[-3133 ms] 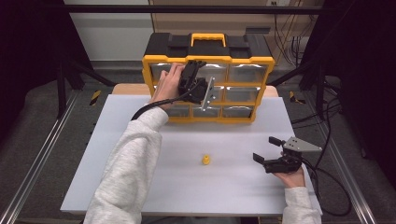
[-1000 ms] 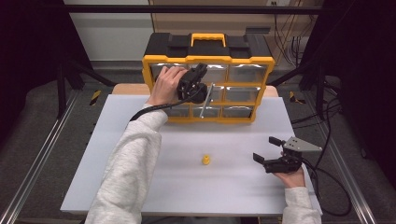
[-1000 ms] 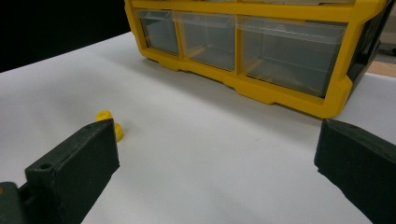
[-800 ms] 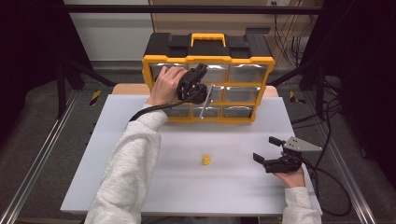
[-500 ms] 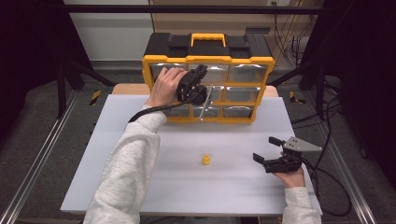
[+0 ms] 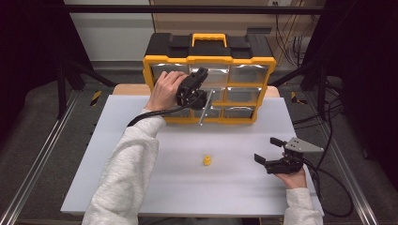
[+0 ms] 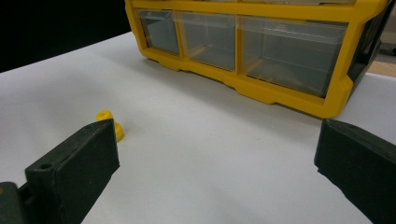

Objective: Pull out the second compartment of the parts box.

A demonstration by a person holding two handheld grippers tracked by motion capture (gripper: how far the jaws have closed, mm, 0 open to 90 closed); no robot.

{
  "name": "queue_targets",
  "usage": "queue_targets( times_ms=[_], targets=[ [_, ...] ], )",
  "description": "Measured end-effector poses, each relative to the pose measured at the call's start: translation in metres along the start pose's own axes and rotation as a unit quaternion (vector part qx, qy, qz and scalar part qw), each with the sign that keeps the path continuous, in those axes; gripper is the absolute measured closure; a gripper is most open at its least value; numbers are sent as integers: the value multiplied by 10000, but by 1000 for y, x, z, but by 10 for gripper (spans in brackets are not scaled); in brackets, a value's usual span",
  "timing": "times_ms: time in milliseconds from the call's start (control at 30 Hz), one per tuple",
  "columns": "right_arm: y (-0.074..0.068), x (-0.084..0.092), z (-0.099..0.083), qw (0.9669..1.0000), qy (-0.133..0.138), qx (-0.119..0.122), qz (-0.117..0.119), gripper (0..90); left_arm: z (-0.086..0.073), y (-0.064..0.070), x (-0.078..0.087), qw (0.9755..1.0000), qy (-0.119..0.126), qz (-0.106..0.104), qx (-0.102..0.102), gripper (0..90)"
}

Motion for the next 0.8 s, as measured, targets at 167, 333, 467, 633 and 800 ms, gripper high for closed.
queue_targets(
  times_ms=[167, 333, 467, 633, 800],
  targets=[
    [0, 0, 0, 10000, -11, 2, 2, 3, 1, 1, 3, 10000, 31, 21, -3, 791],
    [0, 0, 0, 10000, -6, 10, -4, 3, 3, 1, 7, 10000, 46, 56, -23, 791],
    [0, -1, -1, 10000, -20, 9, -3, 3, 4, 2, 8, 9999, 70, 67, -30, 792],
    [0, 0, 0, 10000, -10, 5, -5, 3, 5, 2, 12, 10000, 49, 64, -51, 792],
    [0, -1, 0, 10000, -15, 12, -8, 3, 7, 2, 15, 9999, 57, 85, -62, 792]
  ],
)
Point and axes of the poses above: each handheld gripper's, and its own axes: x roughly backward along the jaws, z roughly out of its top, y roughly to its right, the point moved 9 cm from there along -x, roughly forward along the jaws, and after that the axes turned 6 degrees about -z, right-handed, at the moved point
